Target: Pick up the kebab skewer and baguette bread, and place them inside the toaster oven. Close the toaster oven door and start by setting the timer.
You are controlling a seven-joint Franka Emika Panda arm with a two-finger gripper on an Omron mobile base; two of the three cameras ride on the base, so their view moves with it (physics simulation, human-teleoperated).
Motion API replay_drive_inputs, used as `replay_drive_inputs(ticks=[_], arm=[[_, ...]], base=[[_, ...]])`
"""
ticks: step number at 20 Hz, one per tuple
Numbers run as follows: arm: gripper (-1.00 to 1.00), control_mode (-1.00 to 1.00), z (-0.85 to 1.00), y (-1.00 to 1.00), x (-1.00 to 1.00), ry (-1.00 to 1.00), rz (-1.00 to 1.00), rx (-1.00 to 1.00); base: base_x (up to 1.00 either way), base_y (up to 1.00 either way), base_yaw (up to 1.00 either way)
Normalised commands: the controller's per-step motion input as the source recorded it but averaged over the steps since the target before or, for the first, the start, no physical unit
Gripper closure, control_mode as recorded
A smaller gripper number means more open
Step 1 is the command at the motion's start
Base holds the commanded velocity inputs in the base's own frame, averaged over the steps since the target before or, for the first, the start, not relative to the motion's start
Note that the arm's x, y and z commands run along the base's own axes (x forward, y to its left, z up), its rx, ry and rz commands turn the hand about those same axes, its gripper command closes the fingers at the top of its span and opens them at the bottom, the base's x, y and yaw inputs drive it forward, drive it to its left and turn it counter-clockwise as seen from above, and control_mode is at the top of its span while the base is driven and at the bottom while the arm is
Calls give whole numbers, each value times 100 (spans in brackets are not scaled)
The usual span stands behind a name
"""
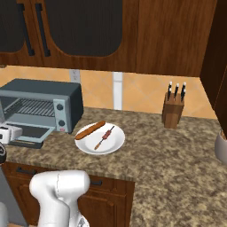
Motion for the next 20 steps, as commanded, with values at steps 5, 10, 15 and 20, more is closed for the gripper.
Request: replay_drive_inputs(ticks=[5, 10, 15, 20], arm=[[-100, -100, -2, 47, 42, 18, 0, 0], [-100, -100, -1, 12, 59, 2, 0, -9], [-100, -100, -5, 11, 10, 0, -1, -24], [-100, -100, 0, -35, 31, 0, -1, -3]], base=[[0, 0, 0], [0, 0, 0], [0, 0, 0], [0, 0, 0]])
